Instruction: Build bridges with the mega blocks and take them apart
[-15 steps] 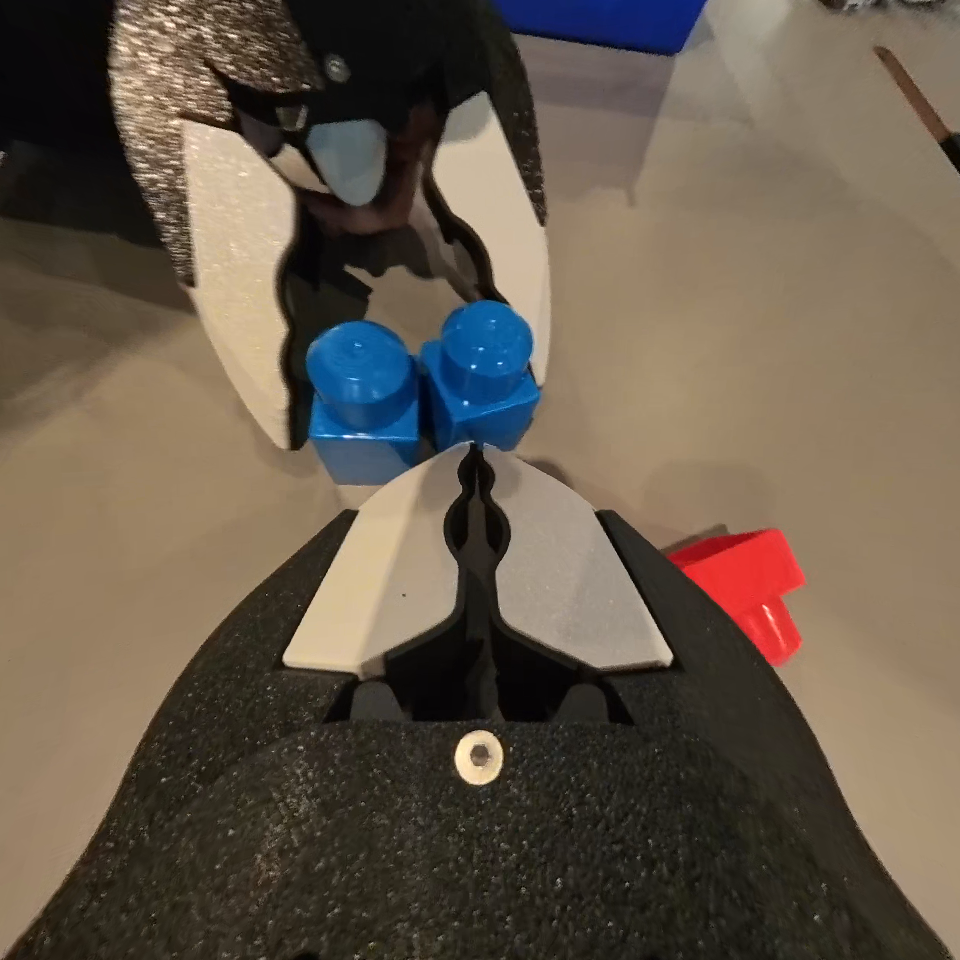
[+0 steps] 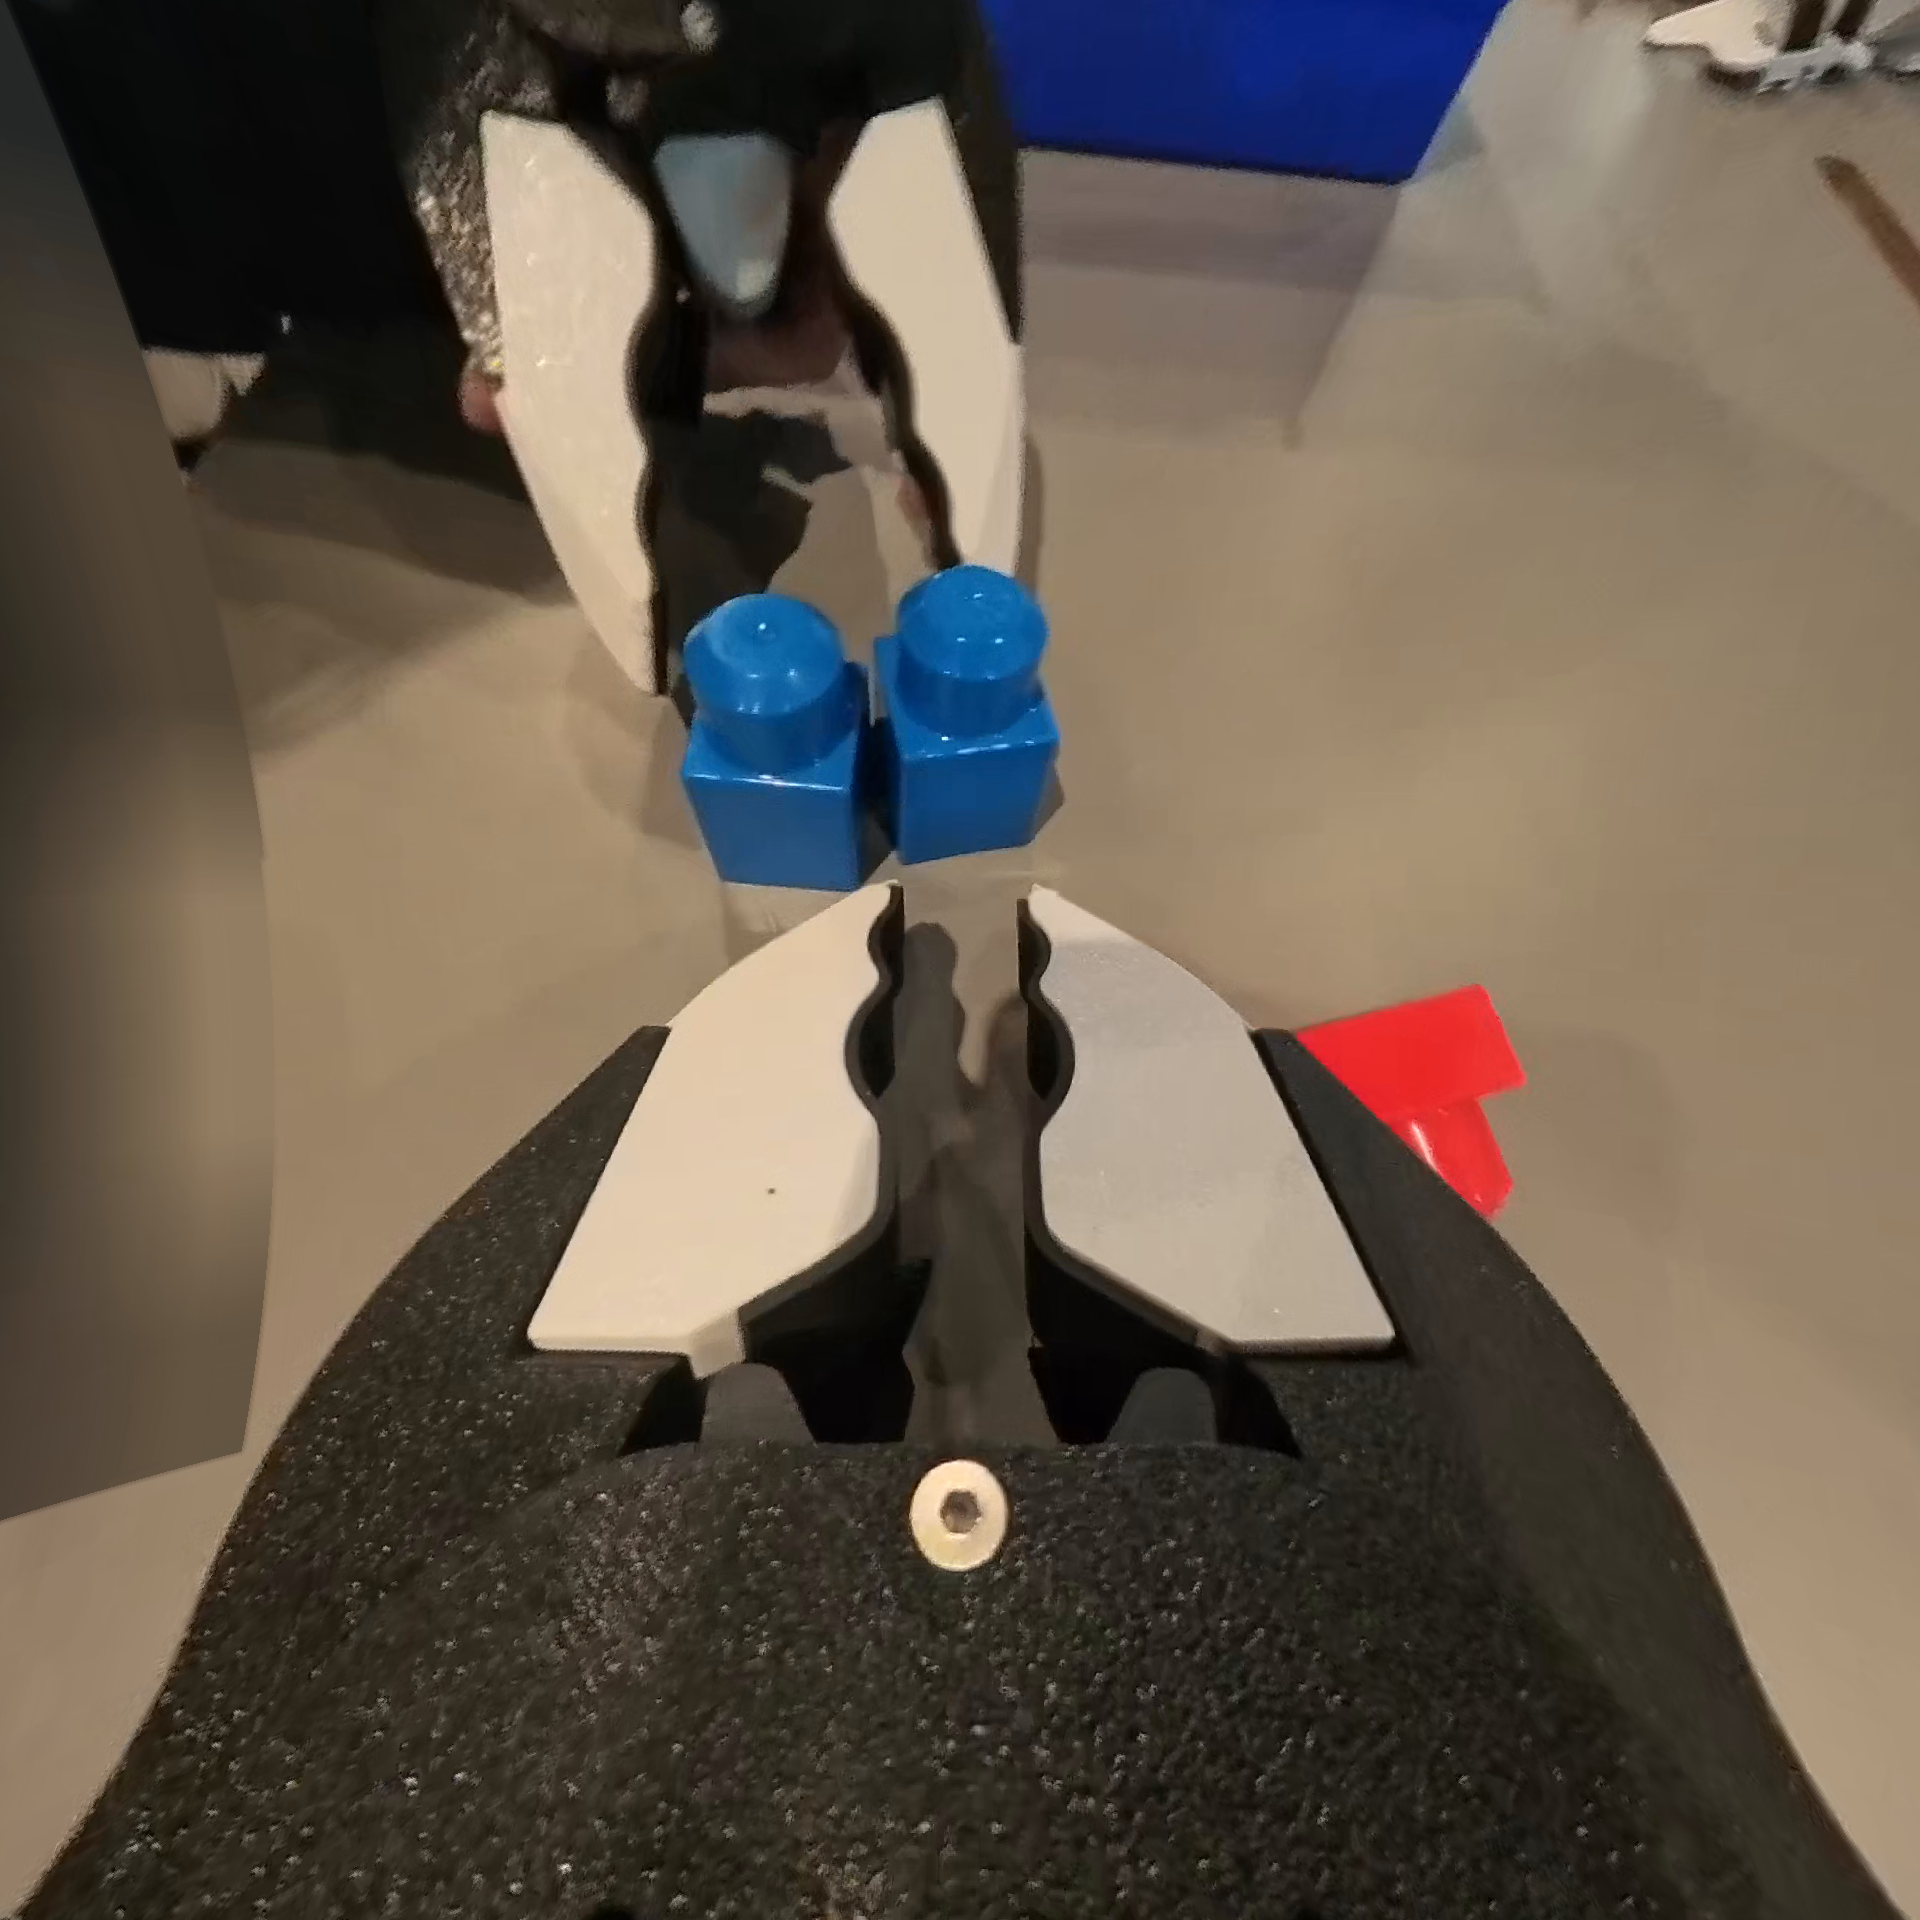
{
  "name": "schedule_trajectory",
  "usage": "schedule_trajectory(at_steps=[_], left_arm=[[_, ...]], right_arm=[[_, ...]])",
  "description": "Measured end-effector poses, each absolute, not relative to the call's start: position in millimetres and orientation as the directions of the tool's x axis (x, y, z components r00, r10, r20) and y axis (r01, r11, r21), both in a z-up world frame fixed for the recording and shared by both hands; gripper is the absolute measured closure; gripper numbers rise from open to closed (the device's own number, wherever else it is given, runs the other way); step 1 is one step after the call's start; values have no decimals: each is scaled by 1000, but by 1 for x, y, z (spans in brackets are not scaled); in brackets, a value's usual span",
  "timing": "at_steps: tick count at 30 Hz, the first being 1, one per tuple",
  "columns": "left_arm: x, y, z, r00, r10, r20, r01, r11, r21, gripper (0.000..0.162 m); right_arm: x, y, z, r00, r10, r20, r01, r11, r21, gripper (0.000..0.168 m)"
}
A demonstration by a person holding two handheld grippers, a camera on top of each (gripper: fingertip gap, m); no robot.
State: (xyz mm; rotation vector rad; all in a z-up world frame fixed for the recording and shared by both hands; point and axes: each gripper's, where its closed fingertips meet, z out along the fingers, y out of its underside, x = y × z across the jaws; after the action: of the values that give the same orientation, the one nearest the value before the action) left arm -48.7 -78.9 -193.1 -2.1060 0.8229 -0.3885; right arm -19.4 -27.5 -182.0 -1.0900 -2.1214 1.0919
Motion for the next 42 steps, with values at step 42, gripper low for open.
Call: schedule_trajectory(at_steps=[42], left_arm=[[-41, -60, -206, 649, -757, -74, -555, -405, -726, 67]], right_arm=[[-47, -5, -189, -439, 869, 227, 477, 439, -761, 168]])
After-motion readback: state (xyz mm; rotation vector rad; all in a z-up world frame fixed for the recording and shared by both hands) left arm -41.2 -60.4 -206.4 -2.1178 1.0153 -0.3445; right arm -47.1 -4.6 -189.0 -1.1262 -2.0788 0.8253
